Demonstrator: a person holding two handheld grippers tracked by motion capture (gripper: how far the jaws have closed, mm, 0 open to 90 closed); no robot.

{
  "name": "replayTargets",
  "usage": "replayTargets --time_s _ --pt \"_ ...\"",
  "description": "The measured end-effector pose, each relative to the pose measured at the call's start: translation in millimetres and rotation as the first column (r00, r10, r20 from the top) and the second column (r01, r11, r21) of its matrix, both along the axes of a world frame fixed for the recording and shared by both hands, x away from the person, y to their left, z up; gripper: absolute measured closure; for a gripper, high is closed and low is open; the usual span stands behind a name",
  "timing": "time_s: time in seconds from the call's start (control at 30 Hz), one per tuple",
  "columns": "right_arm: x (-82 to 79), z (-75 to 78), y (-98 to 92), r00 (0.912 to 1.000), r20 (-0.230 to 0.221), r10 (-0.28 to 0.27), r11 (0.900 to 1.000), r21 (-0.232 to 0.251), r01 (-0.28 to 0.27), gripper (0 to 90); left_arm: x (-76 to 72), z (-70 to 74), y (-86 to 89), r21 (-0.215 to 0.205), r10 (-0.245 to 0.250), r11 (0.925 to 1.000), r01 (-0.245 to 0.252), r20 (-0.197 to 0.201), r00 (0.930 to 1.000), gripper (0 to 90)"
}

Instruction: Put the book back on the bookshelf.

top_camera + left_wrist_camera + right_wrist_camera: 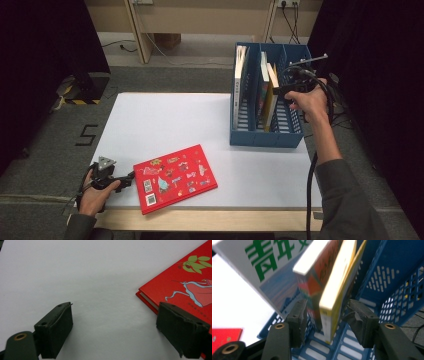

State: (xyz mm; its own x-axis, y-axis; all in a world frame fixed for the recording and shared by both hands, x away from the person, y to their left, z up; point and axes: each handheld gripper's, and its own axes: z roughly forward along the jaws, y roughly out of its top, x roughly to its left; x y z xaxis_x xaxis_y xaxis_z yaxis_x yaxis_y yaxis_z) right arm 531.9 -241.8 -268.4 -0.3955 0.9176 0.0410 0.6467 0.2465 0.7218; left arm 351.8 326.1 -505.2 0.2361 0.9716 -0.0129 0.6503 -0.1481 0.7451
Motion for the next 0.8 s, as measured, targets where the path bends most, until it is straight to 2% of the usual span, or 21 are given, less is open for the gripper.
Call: replayTargets --time_s 0.13,0.27,0.5,0.8 --pt "-6.4 -8.7 -3.5 0.9998 -0.008 0.019 1.000 -0.017 -0.019 54.5 -0.1 -0.2 0.1 -0.001 0.000 1.0000 0.000 0.001 1.0000 12.8" --pt "-7.3 -23.9 -5.5 0.9993 -0.028 0.024 0.999 -0.020 -0.025 57.2 0.0 -0.3 0.3 -0.002 -0.001 1.0000 0.001 0.002 1.0000 12.7" --pt "-0.2 -50.8 -7.6 0.9990 -0.039 0.020 0.999 -0.029 -0.021 63.3 0.0 -0.3 0.4 -0.001 -0.001 1.0000 0.001 0.002 1.0000 12.7" --pt "8.8 -71.0 1.5 0.9980 -0.048 0.041 0.998 -0.054 -0.043 73.5 0.0 -0.3 0.2 -0.002 0.000 1.0000 0.000 0.002 1.0000 12.7"
